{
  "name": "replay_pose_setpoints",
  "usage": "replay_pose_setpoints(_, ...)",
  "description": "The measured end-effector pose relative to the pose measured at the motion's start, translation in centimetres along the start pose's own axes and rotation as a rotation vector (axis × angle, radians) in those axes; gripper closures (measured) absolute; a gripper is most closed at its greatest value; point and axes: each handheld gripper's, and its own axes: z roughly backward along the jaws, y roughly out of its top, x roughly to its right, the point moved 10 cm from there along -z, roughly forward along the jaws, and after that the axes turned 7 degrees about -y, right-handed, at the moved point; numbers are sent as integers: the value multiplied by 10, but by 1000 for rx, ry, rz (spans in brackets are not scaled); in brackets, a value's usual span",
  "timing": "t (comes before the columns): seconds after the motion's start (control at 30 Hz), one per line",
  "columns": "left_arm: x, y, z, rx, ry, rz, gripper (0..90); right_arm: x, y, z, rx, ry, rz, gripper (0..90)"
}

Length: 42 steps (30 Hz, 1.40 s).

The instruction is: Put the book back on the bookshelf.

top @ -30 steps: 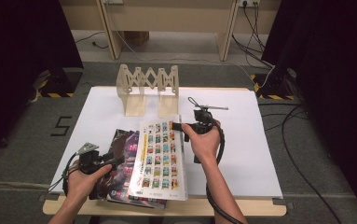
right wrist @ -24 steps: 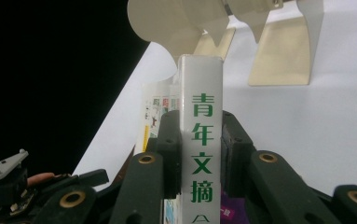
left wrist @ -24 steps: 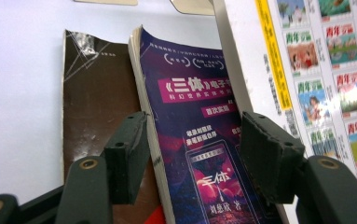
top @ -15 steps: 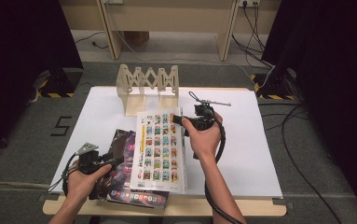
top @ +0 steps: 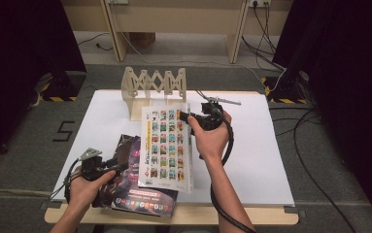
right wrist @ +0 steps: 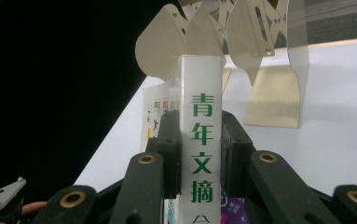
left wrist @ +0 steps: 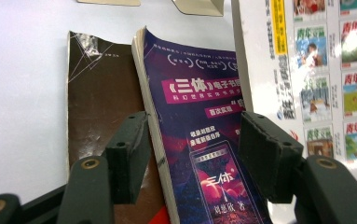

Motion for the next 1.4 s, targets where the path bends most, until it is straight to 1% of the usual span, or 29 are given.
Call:
replay_pose_setpoints(0.17,0,0,1,3,-1,3,425,-3,7,1,27,-1,0,740)
replay_pose_setpoints(0.23,0,0,0,-1,-5,1,425,-5,13,2,46,-4,12,739)
replay_pose_setpoints(0.3,0,-1,-1,-3,-2,3,425,-6,15,2,52,1,12,740)
replay_pose_setpoints(0.33,0,-1,-1,-5,-2,5,426,-7,18,3,66,2,15,739)
replay_pose_setpoints(0.43,0,-2,-1,-12,-5,-3,430,-8,21,4,69,2,12,740)
replay_pose_setpoints(0.57,0,-2,-1,-9,-6,1,434,-6,25,4,78,-2,14,740)
replay_pose_setpoints(0.6,0,-1,-1,-7,-6,-1,434,-4,29,4,87,-5,10,740)
replay_pose_setpoints(0.67,0,-1,-2,-5,-4,1,434,-1,33,6,107,-16,4,740)
replay_pose_setpoints(0.7,0,-1,-2,-5,-4,1,435,-1,33,6,107,-16,4,740)
replay_pose_setpoints(0.73,0,-2,-3,-12,-3,0,434,0,38,7,125,-35,18,740)
replay_pose_setpoints(0.77,0,-2,-3,-12,-3,0,434,0,38,7,125,-35,18,740)
replay_pose_setpoints(0.83,1,-3,-5,-17,-6,1,434,0,45,9,145,-61,38,740)
replay_pose_setpoints(0.93,2,-3,-6,-18,-11,-4,435,1,50,11,156,-75,41,740)
replay_pose_setpoints(1.0,3,-3,-6,-21,-13,-6,438,3,56,13,173,-93,59,740)
replay_pose_setpoints(1.1,3,-3,-5,-19,-12,-9,438,6,60,13,181,-99,50,740)
replay_pose_setpoints(1.2,2,-2,-5,-19,-10,-6,438,13,64,14,193,-122,45,740)
replay_pose_setpoints(1.23,2,-2,-5,-19,-10,-6,438,13,64,14,193,-122,45,740)
replay_pose_setpoints(1.3,2,-2,-5,-18,-9,-8,438,14,66,15,199,-137,34,740)
replay_pose_setpoints(1.4,2,-1,-4,-11,-9,-3,438,17,71,15,215,-159,39,740)
